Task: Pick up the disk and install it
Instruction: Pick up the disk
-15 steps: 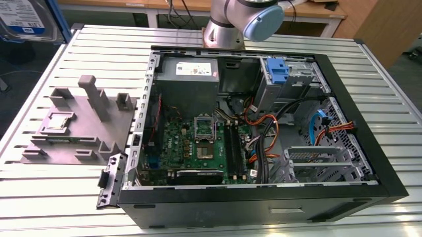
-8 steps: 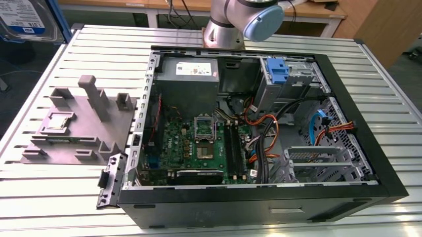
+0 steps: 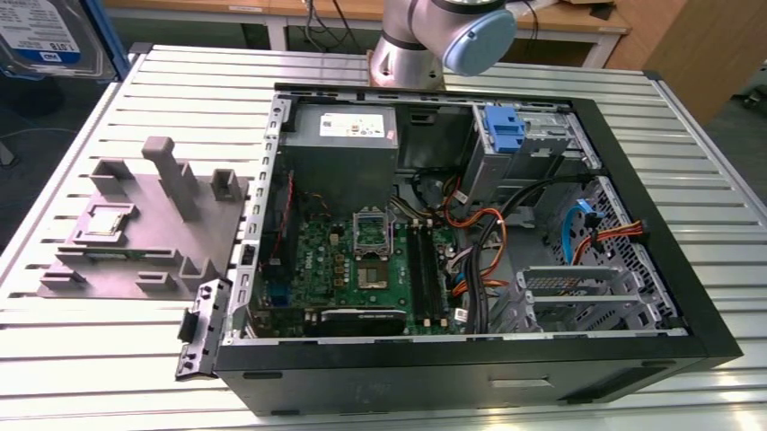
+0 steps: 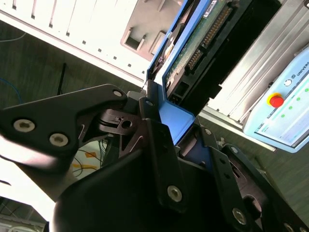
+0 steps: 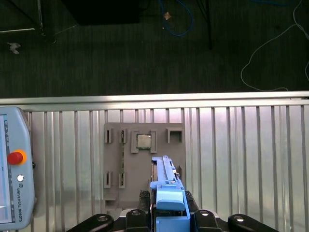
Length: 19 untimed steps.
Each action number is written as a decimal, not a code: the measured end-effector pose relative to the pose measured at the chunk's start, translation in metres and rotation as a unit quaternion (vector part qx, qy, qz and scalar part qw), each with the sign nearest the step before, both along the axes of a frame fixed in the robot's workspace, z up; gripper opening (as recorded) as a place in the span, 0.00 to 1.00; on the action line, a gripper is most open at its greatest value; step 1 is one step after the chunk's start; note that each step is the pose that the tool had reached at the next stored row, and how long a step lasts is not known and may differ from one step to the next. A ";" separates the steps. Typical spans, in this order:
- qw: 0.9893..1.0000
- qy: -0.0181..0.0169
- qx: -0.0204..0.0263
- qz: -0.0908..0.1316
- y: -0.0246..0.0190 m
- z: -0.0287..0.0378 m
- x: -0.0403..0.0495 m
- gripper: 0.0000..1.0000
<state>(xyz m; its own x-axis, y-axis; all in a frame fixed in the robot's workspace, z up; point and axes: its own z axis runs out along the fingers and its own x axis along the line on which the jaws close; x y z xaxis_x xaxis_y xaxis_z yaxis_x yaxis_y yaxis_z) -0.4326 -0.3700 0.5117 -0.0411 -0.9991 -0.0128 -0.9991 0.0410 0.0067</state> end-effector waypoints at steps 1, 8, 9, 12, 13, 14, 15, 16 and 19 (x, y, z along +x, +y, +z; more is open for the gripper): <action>1.000 0.000 0.000 0.000 0.0000 0.0000 0.0004 0.37; 1.000 0.000 0.000 0.000 -0.0001 0.0001 0.0048 0.37; 1.000 0.000 0.000 0.000 -0.0001 0.0001 0.0055 0.37; 1.000 0.000 0.000 0.000 0.0000 0.0000 0.0071 0.37; 1.000 0.000 0.000 0.000 -0.0001 0.0001 0.0076 0.37; 1.000 0.000 0.000 0.000 0.0000 0.0000 0.0080 0.37; 1.000 0.000 0.000 0.000 -0.0001 0.0000 0.0084 0.37; 1.000 0.000 0.000 0.000 -0.0001 0.0000 0.0089 0.37; 1.000 0.000 0.000 0.000 -0.0001 0.0000 0.0105 0.37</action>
